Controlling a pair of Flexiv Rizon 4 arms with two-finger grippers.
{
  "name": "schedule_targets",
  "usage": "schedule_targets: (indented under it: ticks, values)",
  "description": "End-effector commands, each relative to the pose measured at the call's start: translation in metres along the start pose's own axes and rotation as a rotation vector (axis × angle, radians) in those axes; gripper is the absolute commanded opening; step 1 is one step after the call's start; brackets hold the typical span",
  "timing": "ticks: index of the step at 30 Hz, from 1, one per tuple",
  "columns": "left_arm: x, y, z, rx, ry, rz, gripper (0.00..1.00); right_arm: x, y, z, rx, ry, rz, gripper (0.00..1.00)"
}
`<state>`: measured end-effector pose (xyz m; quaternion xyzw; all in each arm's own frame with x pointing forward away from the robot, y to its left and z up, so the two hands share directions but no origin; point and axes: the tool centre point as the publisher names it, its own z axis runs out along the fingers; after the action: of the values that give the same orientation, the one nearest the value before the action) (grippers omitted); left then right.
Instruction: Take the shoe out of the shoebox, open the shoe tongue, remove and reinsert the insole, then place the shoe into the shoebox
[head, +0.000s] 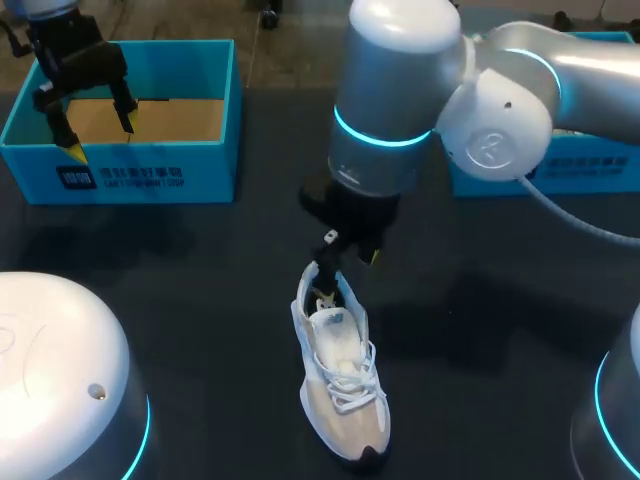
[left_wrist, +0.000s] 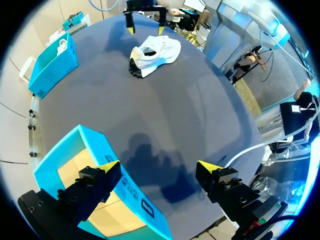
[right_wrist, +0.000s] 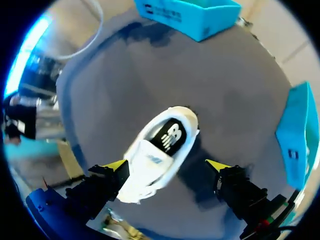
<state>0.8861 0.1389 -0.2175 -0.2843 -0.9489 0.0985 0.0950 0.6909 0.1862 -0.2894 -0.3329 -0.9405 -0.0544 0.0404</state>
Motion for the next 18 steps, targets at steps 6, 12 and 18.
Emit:
schedule_targets:
  ticks: [6,12,18]
  values:
    - [0.000,0.000,0.000,-0.002,0.000,0.001,1.00,-0.016,0.058,0.025,0.216,-0.025,-0.522,1.00]
    - [0.000,0.000,0.000,-0.002,0.000,0.001,1.00,-0.018,0.058,0.024,0.219,-0.032,-0.541,1.00]
    - [0.000,0.000,0.000,-0.002,0.000,0.001,1.00,-0.020,0.061,0.034,0.243,-0.052,-0.587,1.00]
